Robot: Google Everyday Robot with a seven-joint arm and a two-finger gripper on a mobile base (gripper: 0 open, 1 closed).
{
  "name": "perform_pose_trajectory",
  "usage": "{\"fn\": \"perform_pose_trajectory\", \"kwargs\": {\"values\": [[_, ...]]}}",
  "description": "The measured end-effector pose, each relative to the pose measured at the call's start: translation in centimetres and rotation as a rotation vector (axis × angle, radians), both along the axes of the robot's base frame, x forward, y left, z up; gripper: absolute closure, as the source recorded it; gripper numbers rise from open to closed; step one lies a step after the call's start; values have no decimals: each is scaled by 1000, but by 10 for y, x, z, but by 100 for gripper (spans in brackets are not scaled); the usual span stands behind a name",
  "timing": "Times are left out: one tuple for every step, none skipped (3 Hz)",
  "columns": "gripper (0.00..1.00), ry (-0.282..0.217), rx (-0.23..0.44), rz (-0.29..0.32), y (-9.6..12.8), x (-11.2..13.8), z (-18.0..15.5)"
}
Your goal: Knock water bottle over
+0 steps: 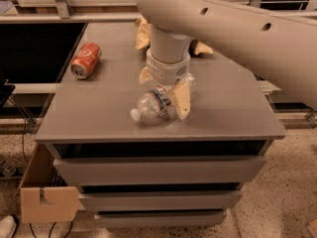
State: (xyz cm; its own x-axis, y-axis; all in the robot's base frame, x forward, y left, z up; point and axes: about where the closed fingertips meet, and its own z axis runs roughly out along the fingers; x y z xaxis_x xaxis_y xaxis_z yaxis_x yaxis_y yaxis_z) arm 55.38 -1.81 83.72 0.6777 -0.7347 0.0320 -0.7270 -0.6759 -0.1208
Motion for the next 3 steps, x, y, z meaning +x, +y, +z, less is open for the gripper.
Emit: {"fn": "perform_pose_trajectory", "kwargs": {"values": [[0, 9, -11, 0, 0, 1, 0], [0, 21, -16, -5, 0, 2, 2], [0, 24, -29, -16, 2, 4, 4]]}}
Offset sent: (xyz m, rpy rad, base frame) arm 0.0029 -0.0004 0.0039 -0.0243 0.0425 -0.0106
